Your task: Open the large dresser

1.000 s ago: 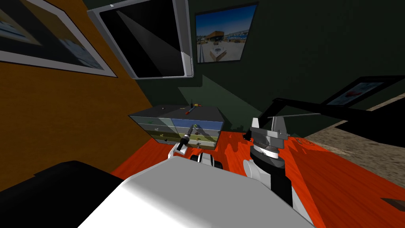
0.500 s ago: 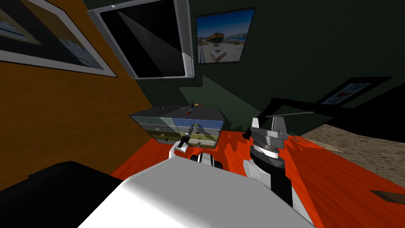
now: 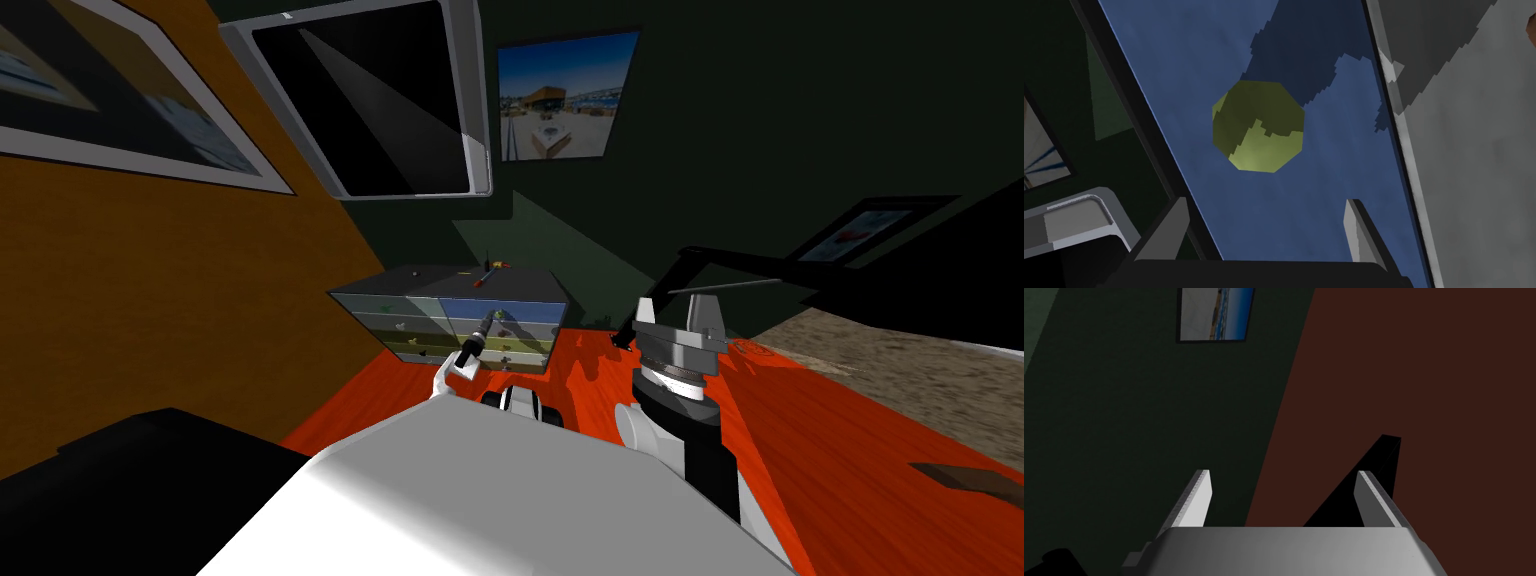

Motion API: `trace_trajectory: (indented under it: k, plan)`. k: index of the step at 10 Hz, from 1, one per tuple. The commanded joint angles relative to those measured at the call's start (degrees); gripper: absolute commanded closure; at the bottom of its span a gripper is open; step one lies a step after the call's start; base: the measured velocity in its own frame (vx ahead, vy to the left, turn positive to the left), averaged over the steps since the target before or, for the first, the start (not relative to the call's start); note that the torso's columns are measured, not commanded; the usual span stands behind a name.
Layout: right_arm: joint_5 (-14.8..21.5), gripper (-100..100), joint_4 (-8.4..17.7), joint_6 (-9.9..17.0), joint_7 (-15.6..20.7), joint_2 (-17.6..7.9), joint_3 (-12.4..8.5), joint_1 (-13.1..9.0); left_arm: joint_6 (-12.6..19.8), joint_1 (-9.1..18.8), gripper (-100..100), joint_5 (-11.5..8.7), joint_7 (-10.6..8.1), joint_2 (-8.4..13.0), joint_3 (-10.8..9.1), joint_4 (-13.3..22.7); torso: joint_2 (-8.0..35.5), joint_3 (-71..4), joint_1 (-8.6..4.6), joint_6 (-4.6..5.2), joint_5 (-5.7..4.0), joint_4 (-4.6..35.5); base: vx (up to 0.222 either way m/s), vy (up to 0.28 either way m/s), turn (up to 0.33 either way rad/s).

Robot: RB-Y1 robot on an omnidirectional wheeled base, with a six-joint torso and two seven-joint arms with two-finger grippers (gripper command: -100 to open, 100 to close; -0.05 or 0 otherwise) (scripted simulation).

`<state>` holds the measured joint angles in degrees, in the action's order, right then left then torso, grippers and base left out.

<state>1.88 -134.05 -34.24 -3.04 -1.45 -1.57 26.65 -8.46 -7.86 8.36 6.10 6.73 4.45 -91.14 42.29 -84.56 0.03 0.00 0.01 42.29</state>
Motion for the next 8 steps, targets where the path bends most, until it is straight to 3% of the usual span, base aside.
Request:
trace_trajectory:
  k: [1,2,4,5,8]
  plan:
    - [0.0,0,0.0,0.0,0.0,0.0,0.0,0.0,2.6,0.7,-100,0.2,-0.51,-3.1,0.39,-1.0,0.0,0.0,-0.02,0.0,-0.01,0.0,-0.036,0.033,-0.02]
    - [0.0,0,0.0,0.0,0.0,0.0,0.0,0.0,3.1,0.9,-100,0.2,-0.61,-4.5,0.46,-1.1,0.0,0.0,-0.09,-0.01,-0.02,0.0,-0.026,0.02,-0.007]
    - [0.0,0,0.0,0.0,0.0,0.0,0.0,0.0,3.1,0.5,-100,0.1,-0.62,-3.7,0.52,-1.6,-0.1,0.0,-0.09,-0.01,-0.03,0.0,-0.006,0.004,-0.002]
    - [0.0,0,0.0,0.0,0.0,0.0,0.0,0.0,3.1,0.5,100,0.1,-0.61,-3.7,0.51,-1.6,-0.1,0.0,-0.07,0.0,-0.02,0.0,0.0,0.0,0.0]
    - [0.0,0,0.0,0.0,0.0,0.0,0.0,0.0,3.7,-0.3,100,0.2,-0.62,-3.7,1.1,-3.0,0.4,0.2,-0.09,0.0,-0.03,0.1,-0.141,-0.021,0.015]
